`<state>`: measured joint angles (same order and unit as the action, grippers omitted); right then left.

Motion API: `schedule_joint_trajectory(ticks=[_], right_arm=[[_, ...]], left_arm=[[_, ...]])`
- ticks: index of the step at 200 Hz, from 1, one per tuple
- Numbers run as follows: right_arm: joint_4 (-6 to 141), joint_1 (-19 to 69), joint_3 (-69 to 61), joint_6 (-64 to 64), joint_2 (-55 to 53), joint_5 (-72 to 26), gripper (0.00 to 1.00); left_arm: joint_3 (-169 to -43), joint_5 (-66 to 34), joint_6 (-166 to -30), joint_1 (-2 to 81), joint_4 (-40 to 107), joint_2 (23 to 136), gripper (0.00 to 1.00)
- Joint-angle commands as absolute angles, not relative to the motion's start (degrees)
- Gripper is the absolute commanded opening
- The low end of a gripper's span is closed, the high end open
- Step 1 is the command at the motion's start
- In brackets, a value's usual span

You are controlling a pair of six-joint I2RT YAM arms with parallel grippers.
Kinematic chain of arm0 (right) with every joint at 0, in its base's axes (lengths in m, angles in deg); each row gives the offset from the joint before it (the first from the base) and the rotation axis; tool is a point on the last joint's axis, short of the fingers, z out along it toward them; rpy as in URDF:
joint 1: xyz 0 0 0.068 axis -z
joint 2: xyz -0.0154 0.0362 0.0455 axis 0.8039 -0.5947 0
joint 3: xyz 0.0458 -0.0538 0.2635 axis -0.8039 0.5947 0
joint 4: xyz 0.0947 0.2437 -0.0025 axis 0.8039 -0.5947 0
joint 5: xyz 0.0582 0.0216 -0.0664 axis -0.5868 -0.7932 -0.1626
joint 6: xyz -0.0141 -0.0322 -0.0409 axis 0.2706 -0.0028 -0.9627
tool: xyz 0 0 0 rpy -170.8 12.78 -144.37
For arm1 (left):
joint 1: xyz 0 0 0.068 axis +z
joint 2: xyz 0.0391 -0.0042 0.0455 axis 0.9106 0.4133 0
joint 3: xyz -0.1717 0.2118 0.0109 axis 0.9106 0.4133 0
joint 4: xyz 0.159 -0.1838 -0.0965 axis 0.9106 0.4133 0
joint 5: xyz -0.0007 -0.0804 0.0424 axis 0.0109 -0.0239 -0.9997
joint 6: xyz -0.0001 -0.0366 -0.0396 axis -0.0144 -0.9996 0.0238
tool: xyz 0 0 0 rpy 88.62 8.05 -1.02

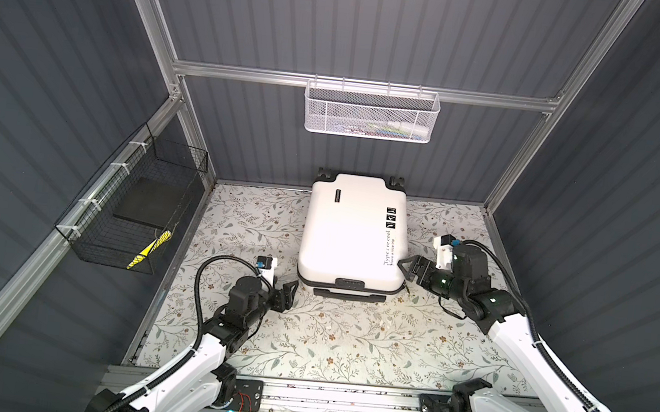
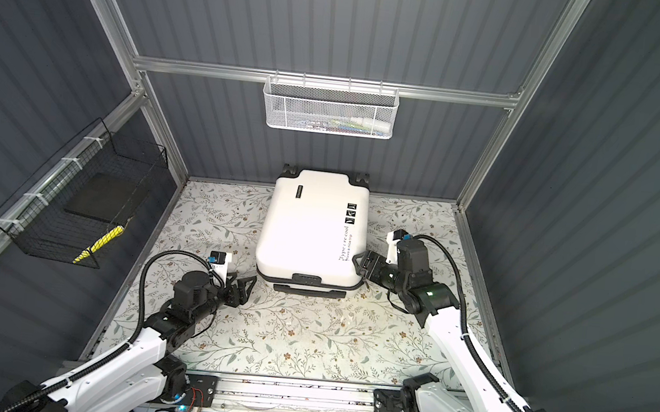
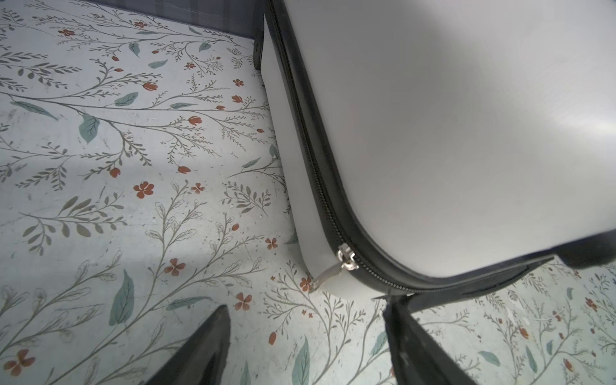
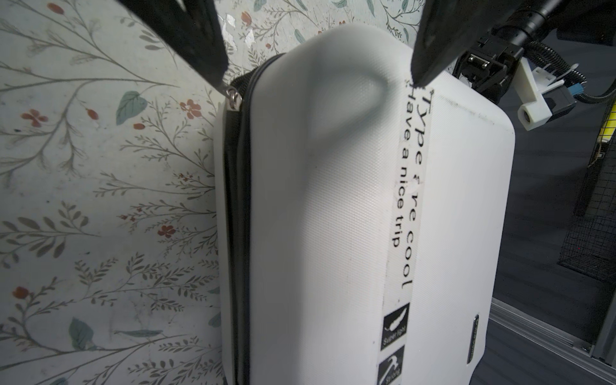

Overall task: Pack the luggage
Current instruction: 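Lower the left gripper to the metal zipper pull at the near corner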

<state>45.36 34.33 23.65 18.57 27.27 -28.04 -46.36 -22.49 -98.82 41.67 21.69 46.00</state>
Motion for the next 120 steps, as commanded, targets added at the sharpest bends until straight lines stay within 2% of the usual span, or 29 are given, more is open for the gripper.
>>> schedule_joint_trajectory(ticks=[1,43,63,120], right_arm=[[46.2,34.0,21.9,18.6,27.0,-28.1,0.88],[46.4,33.9,22.0,18.8,26.4,-28.0,0.88],[46.4,33.9,22.0,18.8,26.2,-27.7,0.88],[46.0,33.9,21.8,18.8,25.6,-27.1,0.88]], left_arm=[[-44.4,-21.1,-97.2,41.9,14.9,47.0,0.70],[-42.8,-20.7,-94.5,41.9,10.5,50.3,0.60],[-42.7,-20.1,-93.5,41.9,7.6,53.2,0.51],[-44.2,-17.8,-92.3,41.9,-1.1,62.8,0.41]])
